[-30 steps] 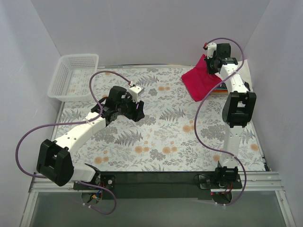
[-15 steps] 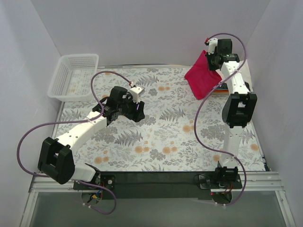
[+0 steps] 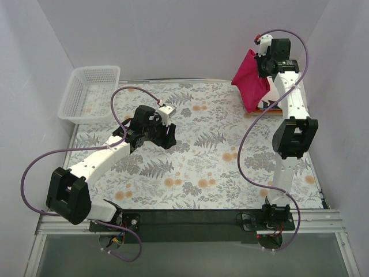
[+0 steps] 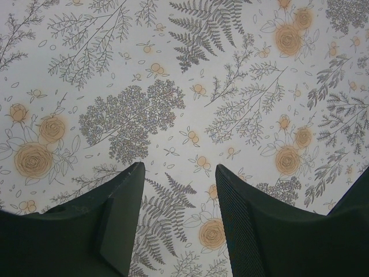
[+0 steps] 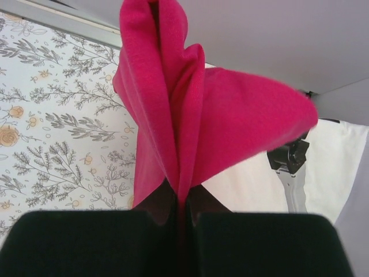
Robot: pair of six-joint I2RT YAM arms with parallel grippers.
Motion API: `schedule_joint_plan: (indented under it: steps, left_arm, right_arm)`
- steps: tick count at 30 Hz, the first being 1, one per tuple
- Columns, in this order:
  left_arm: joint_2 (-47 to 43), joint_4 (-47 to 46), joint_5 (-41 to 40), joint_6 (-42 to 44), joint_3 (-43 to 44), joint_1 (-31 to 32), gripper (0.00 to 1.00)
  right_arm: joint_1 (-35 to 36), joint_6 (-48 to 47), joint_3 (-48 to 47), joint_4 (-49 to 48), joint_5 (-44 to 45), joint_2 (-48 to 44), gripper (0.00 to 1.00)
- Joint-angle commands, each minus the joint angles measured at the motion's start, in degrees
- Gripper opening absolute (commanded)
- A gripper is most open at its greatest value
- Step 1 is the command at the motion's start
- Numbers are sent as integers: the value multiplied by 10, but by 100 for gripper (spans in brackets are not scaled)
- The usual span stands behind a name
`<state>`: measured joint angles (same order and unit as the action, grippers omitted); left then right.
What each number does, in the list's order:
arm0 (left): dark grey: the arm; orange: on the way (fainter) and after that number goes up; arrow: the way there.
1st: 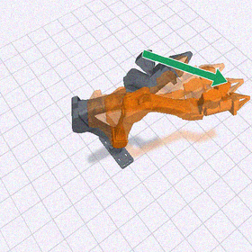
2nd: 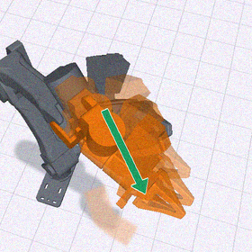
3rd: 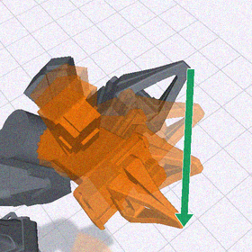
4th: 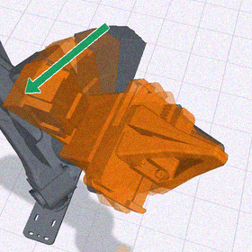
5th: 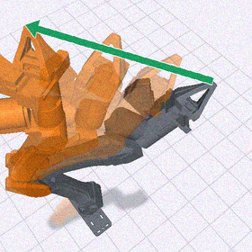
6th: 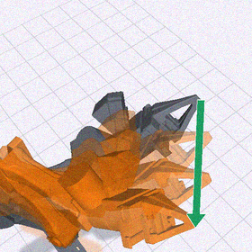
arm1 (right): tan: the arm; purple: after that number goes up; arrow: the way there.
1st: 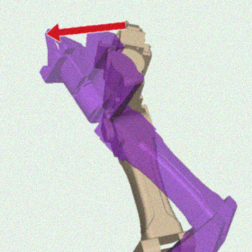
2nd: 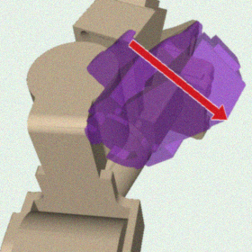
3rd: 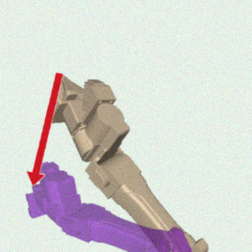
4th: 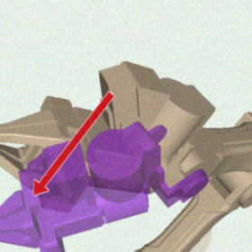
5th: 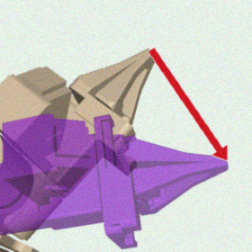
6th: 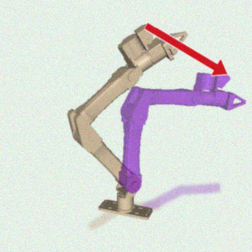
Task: Fold and stack the t-shirts
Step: Neatly place the folded tshirt to the corner
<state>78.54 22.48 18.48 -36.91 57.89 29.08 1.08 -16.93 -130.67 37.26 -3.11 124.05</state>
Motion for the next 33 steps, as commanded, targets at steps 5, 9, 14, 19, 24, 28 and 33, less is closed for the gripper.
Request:
schedule_joint_plan:
  steps: [5,9,14,19,24,28,33]
  left_arm:
    - [5,7,7,-1,20,-2,49]
    - [9,10,9,0,22,-2,49]
    - [15,15,10,1,26,-2,49]
    - [25,18,14,0,28,-2,49]
    - [43,34,14,7,42,-2,49]
    - [56,55,19,11,64,-2,49]
    - [71,81,26,17,94,-2,49]
  right_arm:
    - [-5,-21,-43,-23,7,-50,2]
    - [-27,-31,-39,-23,2,-50,2]
    - [-60,-46,-52,-21,-16,-32,2]
    - [-79,-50,-39,-24,-42,-34,2]
    - [-114,-70,-41,-27,-77,10,5]
    - [-132,-91,-31,-32,-88,46,5]
    - [-173,-91,-10,-36,-130,79,10]
